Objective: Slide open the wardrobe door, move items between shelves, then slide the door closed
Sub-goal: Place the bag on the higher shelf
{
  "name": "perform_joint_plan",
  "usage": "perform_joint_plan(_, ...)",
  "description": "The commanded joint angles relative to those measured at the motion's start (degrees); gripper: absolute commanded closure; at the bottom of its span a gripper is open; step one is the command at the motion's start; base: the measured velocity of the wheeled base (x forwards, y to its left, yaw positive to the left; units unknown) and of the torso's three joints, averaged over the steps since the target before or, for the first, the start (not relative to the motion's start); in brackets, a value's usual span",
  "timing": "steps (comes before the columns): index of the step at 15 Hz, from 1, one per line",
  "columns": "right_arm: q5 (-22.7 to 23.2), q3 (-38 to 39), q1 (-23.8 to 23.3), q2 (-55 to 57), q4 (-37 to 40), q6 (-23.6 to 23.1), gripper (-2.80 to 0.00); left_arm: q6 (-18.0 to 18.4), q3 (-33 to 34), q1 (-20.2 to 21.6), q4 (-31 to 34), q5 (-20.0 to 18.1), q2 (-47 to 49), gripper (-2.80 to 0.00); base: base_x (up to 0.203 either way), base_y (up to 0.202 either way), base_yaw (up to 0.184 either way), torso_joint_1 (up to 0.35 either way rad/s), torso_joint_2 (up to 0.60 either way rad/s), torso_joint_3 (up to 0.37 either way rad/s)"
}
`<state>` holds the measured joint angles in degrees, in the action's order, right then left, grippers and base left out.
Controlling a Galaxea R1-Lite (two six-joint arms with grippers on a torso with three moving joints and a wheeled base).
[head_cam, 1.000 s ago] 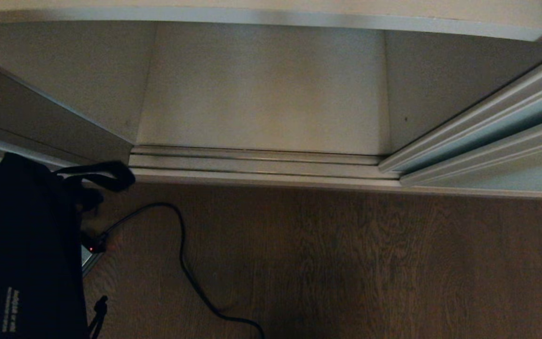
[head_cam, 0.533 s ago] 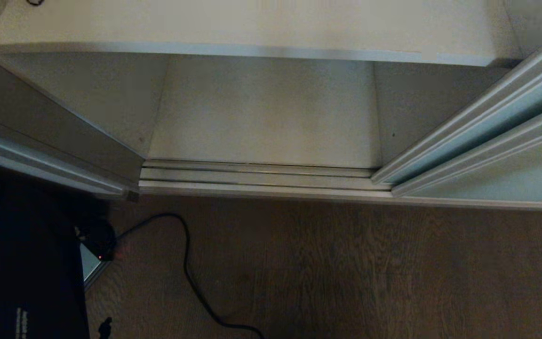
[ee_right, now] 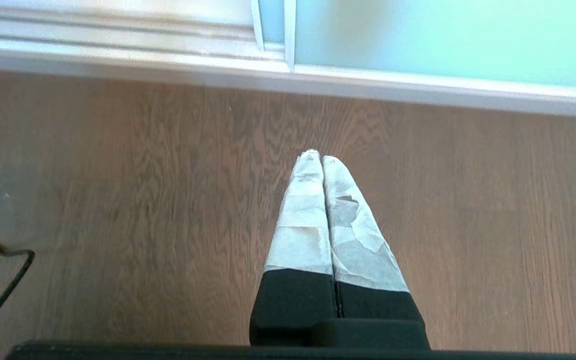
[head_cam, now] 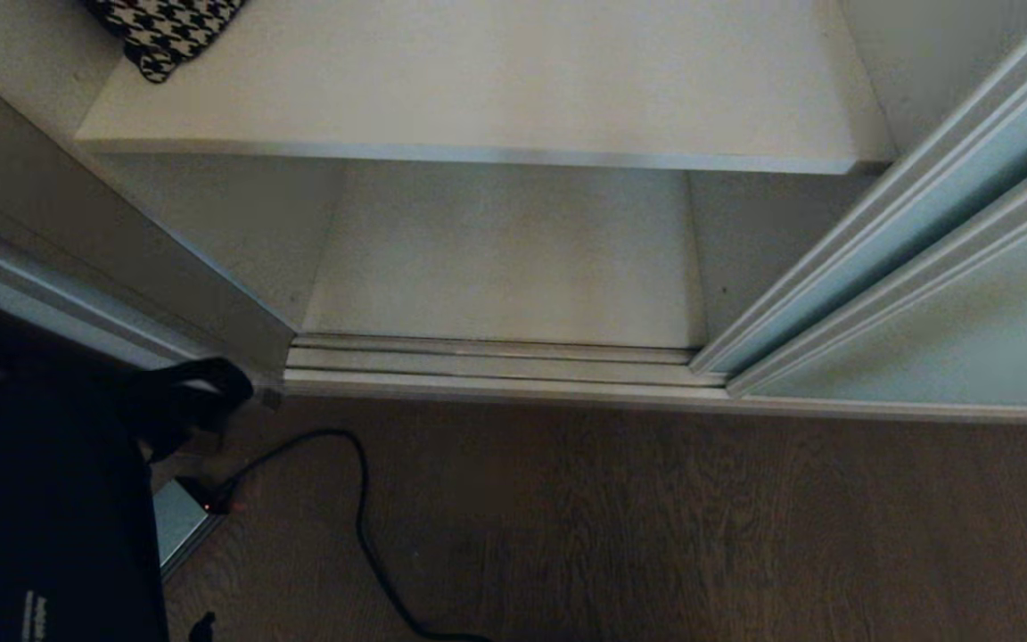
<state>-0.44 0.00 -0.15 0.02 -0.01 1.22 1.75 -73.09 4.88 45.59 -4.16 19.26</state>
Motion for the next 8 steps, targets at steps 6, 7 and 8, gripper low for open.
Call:
perform_joint_plan(6,0.0,0.09,-0.02,-0.02,0.01,0.01,0.0,-0.17,1.11,-0.04,0.11,-0.68,0.63,0.0,0.0,0.0,0.0,0.002,0.0,0.201)
perform_joint_plan(7,0.0,0.09,-0.02,-0.02,0.01,0.01,0.0,0.27,1.11,-0.04,0.11,-0.68,0.94,0.0,0.0,0.0,0.0,-0.001,0.0,0.215)
perform_joint_plan(8,0.0,0.01,-0.02,-0.02,0.0,0.01,0.0,0.62,1.11,-0.13,0.02,-0.68,1.22,0.0,0.0,0.0,0.0,0.003,0.0,0.208)
